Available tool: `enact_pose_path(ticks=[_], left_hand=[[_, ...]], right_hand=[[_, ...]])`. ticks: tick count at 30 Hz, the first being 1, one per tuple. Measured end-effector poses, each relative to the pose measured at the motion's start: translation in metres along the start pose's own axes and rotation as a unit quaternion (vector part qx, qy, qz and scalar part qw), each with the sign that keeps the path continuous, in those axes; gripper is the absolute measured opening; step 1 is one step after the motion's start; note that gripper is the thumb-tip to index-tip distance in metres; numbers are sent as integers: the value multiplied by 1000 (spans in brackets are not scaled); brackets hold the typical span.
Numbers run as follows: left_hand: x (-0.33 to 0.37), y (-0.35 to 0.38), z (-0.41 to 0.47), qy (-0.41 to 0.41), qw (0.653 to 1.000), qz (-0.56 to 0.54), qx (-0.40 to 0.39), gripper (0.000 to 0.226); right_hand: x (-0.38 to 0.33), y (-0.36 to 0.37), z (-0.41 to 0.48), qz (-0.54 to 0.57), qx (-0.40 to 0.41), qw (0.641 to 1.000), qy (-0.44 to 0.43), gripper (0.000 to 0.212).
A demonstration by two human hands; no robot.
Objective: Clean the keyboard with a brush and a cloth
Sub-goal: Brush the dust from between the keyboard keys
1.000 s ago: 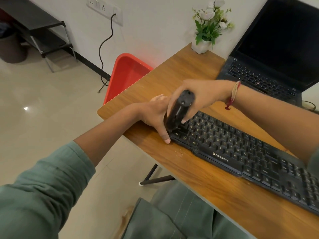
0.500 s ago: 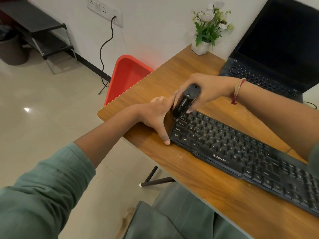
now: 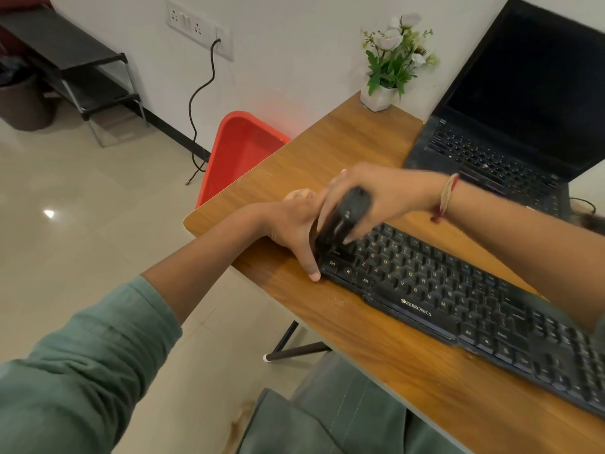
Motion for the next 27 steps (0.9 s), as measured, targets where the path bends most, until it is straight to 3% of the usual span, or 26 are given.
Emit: enact_pose_path(ticks=[2, 6, 13, 17, 21, 27], left_hand=[[2, 1, 1, 6, 1000, 16, -1, 148], [0, -4, 2, -22, 999, 26, 21, 164], [-1, -2, -2, -37, 999, 21, 7, 158], [0, -1, 0, -32, 999, 18, 0, 165], [2, -2, -3, -18, 1000, -19, -5, 164], [7, -4, -4, -14, 1000, -19, 6, 161]], right_hand=[[-1, 3, -3, -3, 2, 1000, -14, 37], [39, -40, -21, -32, 78, 994, 71, 36], [16, -15, -15, -24, 53, 997, 45, 36], [59, -61, -46, -69, 156, 976, 135, 32], [61, -66, -58, 14, 232, 964, 127, 29], [65, -58, -56, 85, 259, 952, 141, 27]])
Point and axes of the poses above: each hand's wrist, its own z-axis towards the middle knuckle, its own y-axis out of the palm, x = y × z, the point moved 10 cm from there along z, towards the middle knuckle, and after that the axes turned 5 degrees about -x, right-handed, at the moved point
